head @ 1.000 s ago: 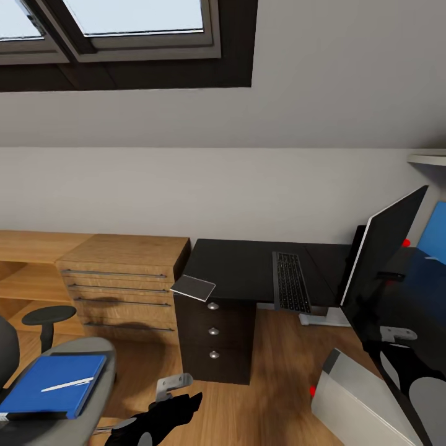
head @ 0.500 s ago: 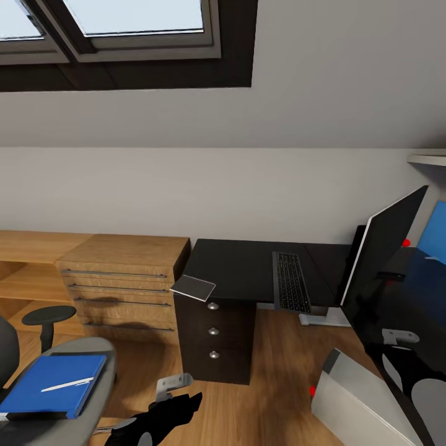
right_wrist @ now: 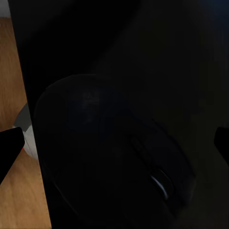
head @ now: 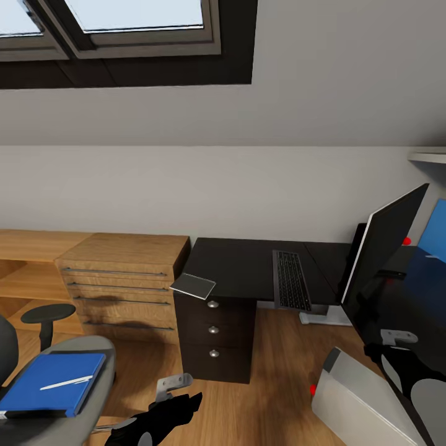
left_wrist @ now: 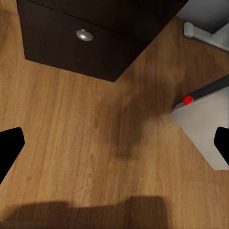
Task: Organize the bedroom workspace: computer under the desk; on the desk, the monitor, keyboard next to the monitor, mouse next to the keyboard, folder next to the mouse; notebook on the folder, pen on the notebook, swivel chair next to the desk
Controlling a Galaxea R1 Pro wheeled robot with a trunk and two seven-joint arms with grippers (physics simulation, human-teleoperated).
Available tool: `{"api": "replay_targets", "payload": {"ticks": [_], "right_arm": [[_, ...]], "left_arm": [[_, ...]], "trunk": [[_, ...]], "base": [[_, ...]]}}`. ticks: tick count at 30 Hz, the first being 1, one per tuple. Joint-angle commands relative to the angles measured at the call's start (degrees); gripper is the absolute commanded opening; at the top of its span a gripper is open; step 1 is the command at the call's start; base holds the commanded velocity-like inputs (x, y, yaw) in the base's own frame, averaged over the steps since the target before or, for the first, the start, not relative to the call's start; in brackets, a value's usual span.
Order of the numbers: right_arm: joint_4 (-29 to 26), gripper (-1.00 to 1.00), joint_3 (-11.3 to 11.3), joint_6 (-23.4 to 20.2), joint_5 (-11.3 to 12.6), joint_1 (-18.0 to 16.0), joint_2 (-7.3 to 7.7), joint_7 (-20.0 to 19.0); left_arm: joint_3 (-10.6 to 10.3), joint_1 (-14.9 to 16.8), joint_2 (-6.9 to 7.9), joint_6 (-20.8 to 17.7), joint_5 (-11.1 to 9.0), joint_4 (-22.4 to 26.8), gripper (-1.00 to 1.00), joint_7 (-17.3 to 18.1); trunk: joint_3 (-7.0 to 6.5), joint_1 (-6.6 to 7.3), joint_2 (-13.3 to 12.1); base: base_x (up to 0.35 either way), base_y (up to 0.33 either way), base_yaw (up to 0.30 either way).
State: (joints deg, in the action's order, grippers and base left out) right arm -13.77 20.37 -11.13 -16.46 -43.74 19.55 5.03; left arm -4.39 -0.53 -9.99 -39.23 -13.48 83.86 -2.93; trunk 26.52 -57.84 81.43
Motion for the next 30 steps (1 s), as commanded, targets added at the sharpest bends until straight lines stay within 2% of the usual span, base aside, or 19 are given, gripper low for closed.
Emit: {"api": "replay_targets", "payload": {"ticks": [1,19,24,30], "right_arm": [[-0.07,1.00,0.30,-0.30,-0.59,-0.03,-0.03,-0.02],[-0.05,1.00,0.19,-0.30,-0.59,-0.03,-0.05,-0.02],[-0.05,1.00,0.19,-0.30,-0.59,-0.03,-0.04,-0.02],[-0.08,1.00,0.19,-0.22,-0.59,-0.03,-0.04,-0.02]], "left_arm": [[0.00,0.00,-0.01,-0.23,-0.49,0.08,1.00,-0.29],[0.00,0.00,-0.01,-0.24,-0.49,0.08,1.00,-0.24],[-0.02,0.00,-0.01,-0.24,-0.49,0.08,1.00,-0.30],[0.00,0.00,-0.01,-0.20,-0.49,0.08,1.00,-0.11]], "trunk": [[0.05,0.00,0.03],[0.05,0.00,0.03],[0.95,-1.10,2.04],[0.95,-1.10,2.04]], "base": [[0.000,0.000,0.000],[0.000,0.000,0.000],[0.000,0.000,0.000],[0.000,0.000,0.000]]}}
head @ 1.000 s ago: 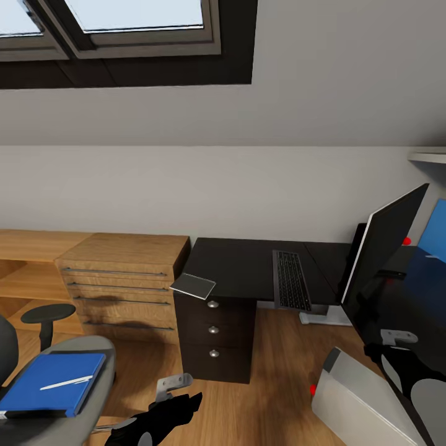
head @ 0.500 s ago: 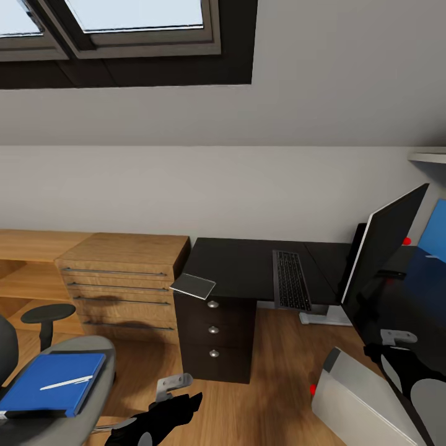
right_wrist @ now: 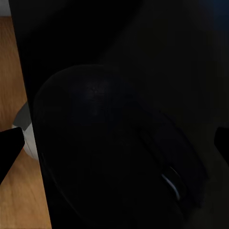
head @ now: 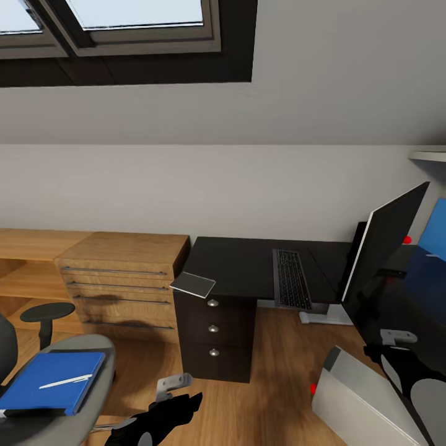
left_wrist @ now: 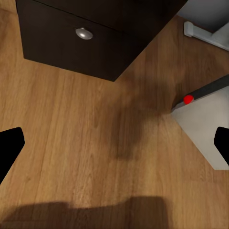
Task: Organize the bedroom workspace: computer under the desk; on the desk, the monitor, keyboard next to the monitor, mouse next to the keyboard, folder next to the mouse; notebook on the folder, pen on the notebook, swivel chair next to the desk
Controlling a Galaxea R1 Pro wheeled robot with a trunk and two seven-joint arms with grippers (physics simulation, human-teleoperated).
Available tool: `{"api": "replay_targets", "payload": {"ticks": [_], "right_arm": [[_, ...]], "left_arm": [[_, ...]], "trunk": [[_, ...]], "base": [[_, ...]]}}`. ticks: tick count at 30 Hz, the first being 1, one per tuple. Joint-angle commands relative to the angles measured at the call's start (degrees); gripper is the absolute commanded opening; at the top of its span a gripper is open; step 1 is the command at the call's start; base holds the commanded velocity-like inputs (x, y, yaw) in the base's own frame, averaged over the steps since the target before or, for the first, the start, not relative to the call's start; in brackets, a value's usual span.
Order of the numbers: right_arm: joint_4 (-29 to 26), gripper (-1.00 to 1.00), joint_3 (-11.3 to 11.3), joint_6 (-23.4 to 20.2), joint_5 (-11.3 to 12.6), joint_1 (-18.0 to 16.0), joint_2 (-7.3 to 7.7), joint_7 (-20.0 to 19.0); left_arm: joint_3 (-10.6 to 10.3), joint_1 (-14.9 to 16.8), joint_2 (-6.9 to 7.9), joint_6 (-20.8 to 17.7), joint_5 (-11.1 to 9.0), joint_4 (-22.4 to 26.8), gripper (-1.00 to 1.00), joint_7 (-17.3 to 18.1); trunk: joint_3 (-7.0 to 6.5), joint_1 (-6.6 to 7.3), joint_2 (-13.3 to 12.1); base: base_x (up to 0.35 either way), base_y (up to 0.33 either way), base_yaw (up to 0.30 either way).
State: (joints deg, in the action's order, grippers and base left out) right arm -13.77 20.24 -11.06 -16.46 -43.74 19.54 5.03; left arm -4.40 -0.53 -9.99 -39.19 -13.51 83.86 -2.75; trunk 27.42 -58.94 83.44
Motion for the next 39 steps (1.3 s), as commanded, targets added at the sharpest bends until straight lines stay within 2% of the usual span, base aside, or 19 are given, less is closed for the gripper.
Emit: {"api": "replay_targets", "payload": {"ticks": [1,6,7,39], "right_arm": [[-0.08,1.00,0.33,-0.29,-0.57,-0.03,-0.05,-0.02],[-0.08,1.00,0.26,-0.28,-0.59,-0.03,-0.06,-0.02],[-0.06,-1.00,0.25,-0.28,-0.59,-0.03,-0.08,-0.02],[-0.12,-1.00,-0.02,-0.04,-0.50,-0.03,-0.15,-0.02]], "left_arm": [[0.00,0.00,-0.01,-0.22,-0.47,0.08,1.00,-0.24],[0.00,0.00,-0.01,-0.19,-0.47,0.08,1.00,-0.16],[0.00,0.00,-0.01,-0.19,-0.47,0.08,1.00,-0.15],[0.00,0.00,-0.01,-0.10,-0.47,0.08,1.00,-0.23]], "trunk": [[0.05,0.00,0.03],[0.05,0.00,0.03],[0.05,0.00,0.03],[0.05,0.00,0.03]], "base": [[0.000,0.000,0.000],[0.000,0.000,0.000],[0.000,0.000,0.000],[0.000,0.000,0.000]]}}
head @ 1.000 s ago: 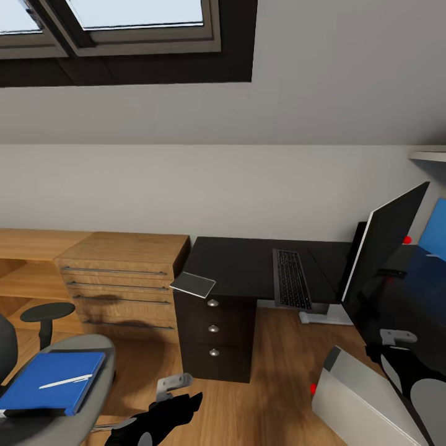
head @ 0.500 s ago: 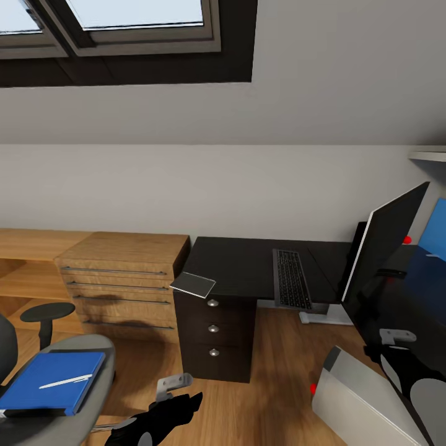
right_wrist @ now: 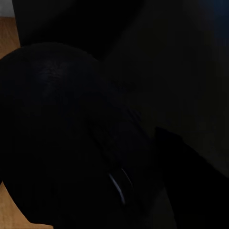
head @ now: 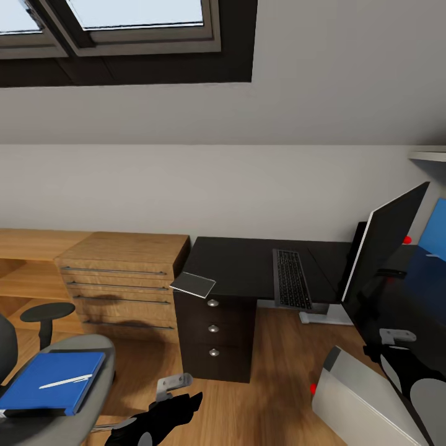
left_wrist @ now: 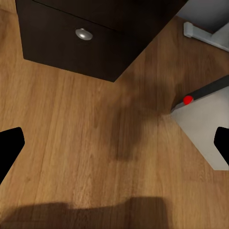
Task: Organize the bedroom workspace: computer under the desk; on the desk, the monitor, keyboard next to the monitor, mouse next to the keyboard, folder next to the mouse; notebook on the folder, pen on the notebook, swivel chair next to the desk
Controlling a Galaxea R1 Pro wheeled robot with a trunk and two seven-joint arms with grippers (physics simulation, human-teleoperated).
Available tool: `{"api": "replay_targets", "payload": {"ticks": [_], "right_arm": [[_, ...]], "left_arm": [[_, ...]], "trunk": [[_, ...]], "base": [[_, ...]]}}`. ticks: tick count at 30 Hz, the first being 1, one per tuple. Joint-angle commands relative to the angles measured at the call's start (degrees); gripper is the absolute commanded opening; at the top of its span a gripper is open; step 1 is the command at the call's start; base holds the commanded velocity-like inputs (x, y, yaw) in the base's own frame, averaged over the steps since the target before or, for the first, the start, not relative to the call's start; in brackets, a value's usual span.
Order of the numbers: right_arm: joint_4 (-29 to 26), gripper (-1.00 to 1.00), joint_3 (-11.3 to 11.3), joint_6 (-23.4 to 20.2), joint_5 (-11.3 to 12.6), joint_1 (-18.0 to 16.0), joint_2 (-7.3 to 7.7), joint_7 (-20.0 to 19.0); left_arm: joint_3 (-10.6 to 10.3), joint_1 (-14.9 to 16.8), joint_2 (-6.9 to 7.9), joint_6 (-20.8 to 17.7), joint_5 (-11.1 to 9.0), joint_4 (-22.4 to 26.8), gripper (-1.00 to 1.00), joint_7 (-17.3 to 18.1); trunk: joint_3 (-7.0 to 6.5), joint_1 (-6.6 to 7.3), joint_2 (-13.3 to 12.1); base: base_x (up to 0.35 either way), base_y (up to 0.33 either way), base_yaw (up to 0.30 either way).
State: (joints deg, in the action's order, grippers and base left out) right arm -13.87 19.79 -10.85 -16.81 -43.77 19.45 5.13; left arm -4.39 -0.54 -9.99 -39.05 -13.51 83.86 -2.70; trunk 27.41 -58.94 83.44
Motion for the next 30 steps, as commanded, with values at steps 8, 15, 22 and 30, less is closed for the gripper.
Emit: {"api": "replay_targets", "payload": {"ticks": [8,15,22,30], "right_arm": [[-0.21,-1.00,0.43,0.32,-0.11,0.00,-0.20,-0.15],[-0.44,-1.00,0.50,2.01,0.08,0.00,-1.19,-0.34],[-0.70,-1.00,0.46,4.00,0.11,0.00,-4.39,-0.54],[-0.67,-1.00,0.50,4.71,-0.08,0.00,-9.28,-0.32]], "left_arm": [[0.00,0.01,-0.01,-0.28,-0.46,-0.17,1.00,-0.63],[0.07,0.01,-0.01,-0.32,-0.46,-0.87,1.00,-0.64],[0.09,0.01,-0.01,-0.32,-0.45,-1.21,1.00,-0.71],[0.09,0.01,-0.01,-0.32,-0.38,-1.30,1.00,-0.73]], "trunk": [[-1.38,1.75,-3.18],[-2.64,3.29,-5.99],[-3.90,4.83,-8.80],[-5.33,6.58,-12.00]], "base": [[0.000,0.000,0.000],[0.000,0.000,0.000],[0.000,0.000,0.000],[0.000,0.000,0.000]]}}
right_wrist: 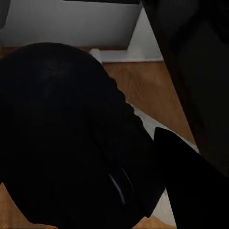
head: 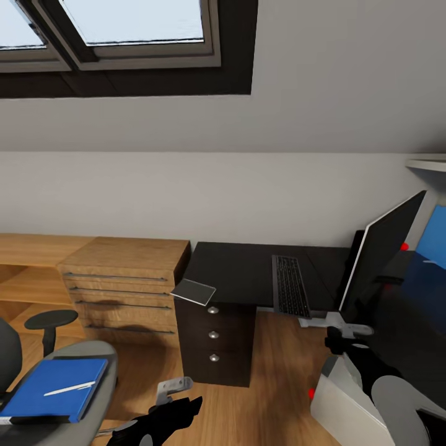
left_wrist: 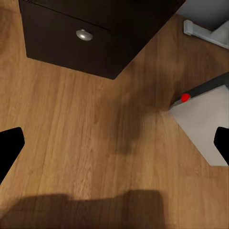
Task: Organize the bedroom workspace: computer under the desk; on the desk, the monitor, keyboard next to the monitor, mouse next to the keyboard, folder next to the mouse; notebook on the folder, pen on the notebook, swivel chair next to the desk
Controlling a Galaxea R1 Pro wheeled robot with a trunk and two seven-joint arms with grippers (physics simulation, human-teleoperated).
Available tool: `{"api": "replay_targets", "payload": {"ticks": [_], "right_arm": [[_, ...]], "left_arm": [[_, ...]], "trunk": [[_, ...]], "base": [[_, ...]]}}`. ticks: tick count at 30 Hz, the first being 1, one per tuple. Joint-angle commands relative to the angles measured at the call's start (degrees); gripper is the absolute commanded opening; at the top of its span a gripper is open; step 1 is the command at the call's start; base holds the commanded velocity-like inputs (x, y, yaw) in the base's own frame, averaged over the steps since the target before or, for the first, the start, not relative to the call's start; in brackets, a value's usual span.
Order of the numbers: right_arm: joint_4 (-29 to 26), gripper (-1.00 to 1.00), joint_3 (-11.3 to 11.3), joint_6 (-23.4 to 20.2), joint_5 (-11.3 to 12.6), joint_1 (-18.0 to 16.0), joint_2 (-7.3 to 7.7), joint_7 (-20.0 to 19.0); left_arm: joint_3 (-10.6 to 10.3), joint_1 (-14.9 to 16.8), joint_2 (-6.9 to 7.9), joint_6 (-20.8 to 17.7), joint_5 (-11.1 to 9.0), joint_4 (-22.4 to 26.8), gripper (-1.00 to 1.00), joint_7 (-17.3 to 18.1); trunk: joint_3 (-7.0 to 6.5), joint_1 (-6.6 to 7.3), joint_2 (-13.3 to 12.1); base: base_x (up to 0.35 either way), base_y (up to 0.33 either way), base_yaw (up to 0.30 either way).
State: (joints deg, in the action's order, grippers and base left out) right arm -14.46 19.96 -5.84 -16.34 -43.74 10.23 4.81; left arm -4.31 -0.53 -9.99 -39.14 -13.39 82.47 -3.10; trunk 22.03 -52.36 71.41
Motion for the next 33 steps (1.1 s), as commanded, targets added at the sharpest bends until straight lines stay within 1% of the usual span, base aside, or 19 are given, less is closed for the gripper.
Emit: {"api": "replay_targets", "payload": {"ticks": [1,2,4,6,7,8,9,11,16,22,23,25,27,29,30,33], "right_arm": [[-0.08,-1.00,0.33,-0.28,-0.59,-0.03,-0.53,0.02],[-0.07,-1.00,0.33,-0.27,-0.61,-0.03,-1.00,0.04],[0.04,-1.00,0.25,-0.24,-0.74,-0.02,-2.67,0.11],[0.10,-1.00,-0.02,-0.23,-1.10,0.01,-3.49,0.15],[0.18,-1.00,-0.38,-0.20,-1.80,0.03,-4.32,0.21],[0.20,-1.00,-0.54,-0.19,-2.24,0.03,-4.75,0.26],[0.26,-1.00,-0.76,-0.17,-3.27,0.04,-5.56,0.40],[0.33,-1.00,-0.95,-0.15,-4.65,0.05,-6.52,0.79],[0.43,-1.00,-1.11,-0.14,-5.95,0.05,-7.61,1.78],[0.54,-1.00,-1.15,-0.14,-6.17,0.07,-8.58,2.10],[0.49,-1.00,-1.17,-0.14,-6.12,0.08,-9.10,2.16],[0.34,-1.00,-1.24,-0.14,-6.04,0.08,-9.62,2.21],[-0.15,-1.00,-1.27,-0.21,-6.14,0.07,-10.74,2.28],[-3.69,-1.00,-1.21,-0.69,-6.18,0.08,-12.84,2.37],[-6.42,-1.00,-1.26,-2.25,-6.03,0.06,-13.87,2.38],[-8.94,-1.00,-1.31,-5.39,-5.91,0.06,-14.74,2.33]], "left_arm": [[0.00,0.00,-0.01,-0.23,-0.50,0.08,1.00,-0.33],[0.00,0.00,-0.01,-0.23,-0.50,0.08,1.00,-0.33],[0.00,0.00,-0.01,-0.23,-0.50,0.04,1.00,-0.33],[0.00,0.00,-0.01,-0.23,-0.48,0.00,1.00,-0.33],[0.00,0.00,-0.01,-0.23,-0.45,-0.01,1.00,-0.34],[0.00,0.00,-0.01,-0.23,-0.44,-0.03,1.00,-0.34],[0.02,0.00,-0.01,-0.23,-0.43,-0.04,1.00,-0.35],[0.05,0.00,-0.01,-0.23,-0.38,-0.05,1.00,-0.37],[0.10,0.00,-0.01,-0.23,-0.33,-0.08,1.00,-0.41],[0.53,0.00,-0.01,-0.23,-0.40,-0.34,1.00,-0.41],[0.85,0.00,0.04,-0.23,-0.38,-0.49,1.00,-0.36],[0.92,0.00,0.05,-0.23,-0.36,-0.53,1.00,-0.34],[0.94,0.00,0.05,-0.23,-0.34,-0.54,1.00,-0.33],[1.03,0.00,0.07,-0.17,-0.32,-0.73,1.00,-0.33],[1.19,0.00,0.26,-0.16,-0.29,-0.78,1.00,-0.33],[1.33,0.00,0.52,-0.15,-0.25,-0.75,1.00,-0.33]], "trunk": [[-0.13,0.22,-0.38],[-0.31,0.44,-0.78],[-0.67,0.88,-1.58],[-1.03,1.32,-2.38],[-1.21,1.54,-2.78],[-1.21,1.54,-2.78],[-1.21,1.54,-2.78],[-1.21,1.54,-2.78],[-1.17,1.54,-2.78],[-1.01,1.54,-2.78],[-0.99,1.54,-2.78],[-0.97,1.54,-2.78],[-0.96,1.54,-2.78],[-0.96,1.54,-2.78],[-0.96,1.54,-2.78],[-0.96,1.54,-2.78]], "base": [[0.000,0.000,0.000],[0.000,0.000,0.017],[0.000,0.000,0.066],[0.000,0.000,0.138],[0.000,0.000,0.195],[0.000,0.000,0.210],[0.000,0.000,0.232],[0.000,0.000,0.246],[0.000,0.000,0.262],[0.000,0.000,0.270],[0.000,0.000,0.137],[0.043,0.000,0.072],[0.115,0.000,0.032],[0.221,0.000,0.011],[0.292,0.000,0.003],[0.304,0.000,0.002]]}}
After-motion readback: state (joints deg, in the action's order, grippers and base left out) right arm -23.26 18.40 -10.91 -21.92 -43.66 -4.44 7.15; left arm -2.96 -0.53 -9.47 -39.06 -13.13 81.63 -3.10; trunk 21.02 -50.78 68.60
